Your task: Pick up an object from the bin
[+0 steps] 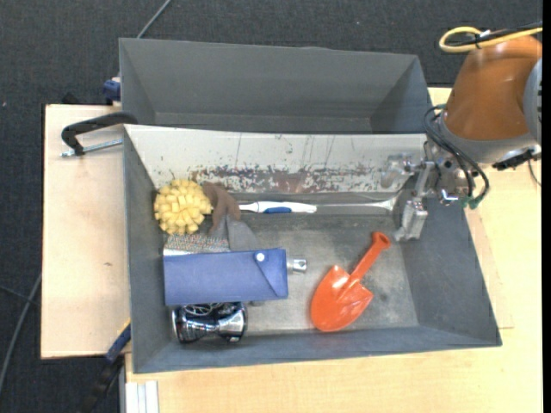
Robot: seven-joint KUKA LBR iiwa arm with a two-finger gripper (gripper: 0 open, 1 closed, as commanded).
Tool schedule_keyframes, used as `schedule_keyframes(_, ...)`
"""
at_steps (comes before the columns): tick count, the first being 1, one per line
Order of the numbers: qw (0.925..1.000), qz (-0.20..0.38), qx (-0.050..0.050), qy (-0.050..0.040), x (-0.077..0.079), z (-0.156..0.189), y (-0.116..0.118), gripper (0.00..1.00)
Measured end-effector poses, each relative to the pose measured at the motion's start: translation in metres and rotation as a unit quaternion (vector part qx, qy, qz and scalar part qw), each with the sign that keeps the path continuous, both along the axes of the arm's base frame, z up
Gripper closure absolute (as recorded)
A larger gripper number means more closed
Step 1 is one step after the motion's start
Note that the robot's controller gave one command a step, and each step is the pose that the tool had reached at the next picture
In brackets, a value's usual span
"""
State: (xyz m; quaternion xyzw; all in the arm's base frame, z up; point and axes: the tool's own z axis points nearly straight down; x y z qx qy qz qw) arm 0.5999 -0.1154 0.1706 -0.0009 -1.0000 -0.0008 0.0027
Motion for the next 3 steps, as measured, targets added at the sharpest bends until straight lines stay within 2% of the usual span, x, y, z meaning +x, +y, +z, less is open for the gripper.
schedule_keyframes(1, 1.0, 0.001, -0.001, -0.0038, 0.001, 0.005, 0.001, 0.0)
schedule_keyframes(2, 0.9952, 0.097, -0.001, -0.0068, -0.005, -0.036, 0.013, 0.0)
schedule_keyframes(3, 0.9554, 0.295, 0.001, -0.003, -0.019, -0.062, 0.024, 0.0)
